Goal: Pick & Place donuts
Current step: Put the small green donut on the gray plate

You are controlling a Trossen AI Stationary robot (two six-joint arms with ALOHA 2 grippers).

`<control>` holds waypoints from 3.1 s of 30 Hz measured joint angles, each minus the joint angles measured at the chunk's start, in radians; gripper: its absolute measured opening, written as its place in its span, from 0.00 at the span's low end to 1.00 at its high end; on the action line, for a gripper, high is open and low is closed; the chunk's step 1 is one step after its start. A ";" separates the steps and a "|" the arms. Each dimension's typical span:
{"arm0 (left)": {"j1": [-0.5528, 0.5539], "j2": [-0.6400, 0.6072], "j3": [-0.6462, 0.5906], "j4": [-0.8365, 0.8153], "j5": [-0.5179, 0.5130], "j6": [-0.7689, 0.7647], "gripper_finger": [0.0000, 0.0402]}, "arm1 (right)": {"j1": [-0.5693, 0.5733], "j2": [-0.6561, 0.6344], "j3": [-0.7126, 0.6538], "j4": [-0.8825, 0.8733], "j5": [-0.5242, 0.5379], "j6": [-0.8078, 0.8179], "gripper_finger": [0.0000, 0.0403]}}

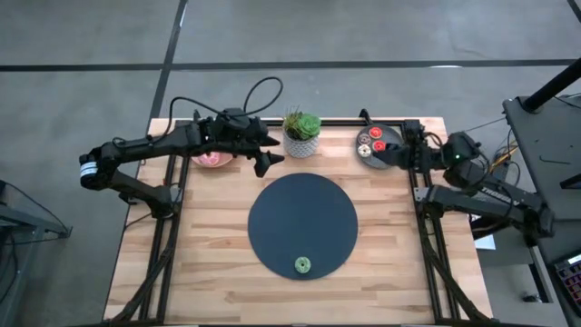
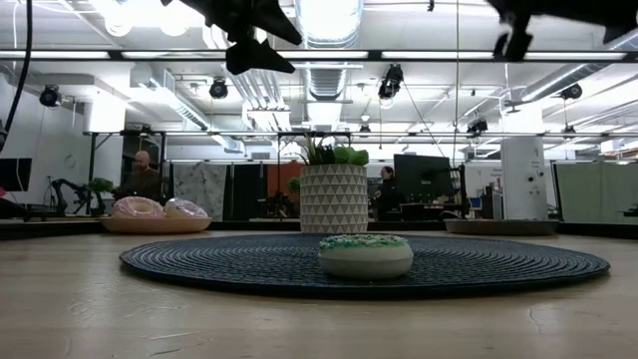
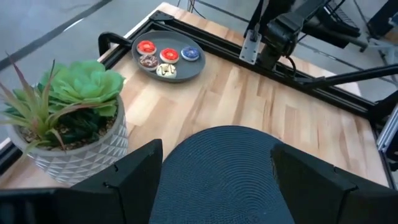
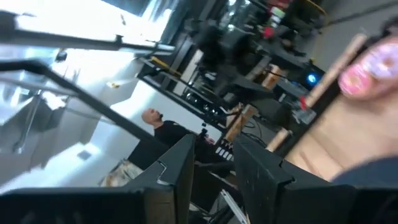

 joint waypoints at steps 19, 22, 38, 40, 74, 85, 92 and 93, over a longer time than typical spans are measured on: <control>-0.003 -0.035 0.000 -0.066 0.099 0.034 0.30 | 0.179 0.327 0.325 0.000 -0.030 -0.299 0.24; -0.017 -0.069 0.000 -0.075 0.098 0.031 0.14 | 0.227 0.358 0.360 -0.001 -0.029 -0.348 0.24; -0.133 -0.308 -0.229 0.100 0.000 0.023 0.00 | 0.499 0.627 0.713 -0.637 0.195 -0.727 0.23; -0.133 -0.338 -0.270 0.132 0.000 0.010 0.00 | 0.537 0.673 0.774 -0.737 0.251 -0.764 0.23; -0.134 -0.424 -0.361 0.145 -0.005 0.056 0.00 | 0.783 1.301 1.364 -1.383 0.269 -0.916 0.58; -0.134 -0.423 -0.361 0.141 -0.001 0.053 0.00 | 0.851 1.453 1.490 -1.419 0.344 -0.992 0.73; -0.134 -0.423 -0.361 0.131 -0.002 0.055 0.00 | 0.894 1.562 1.528 -1.415 0.344 -1.054 0.73; -0.134 -0.423 -0.361 0.128 -0.002 0.055 0.00 | 0.897 1.576 1.532 -1.414 0.344 -1.054 0.73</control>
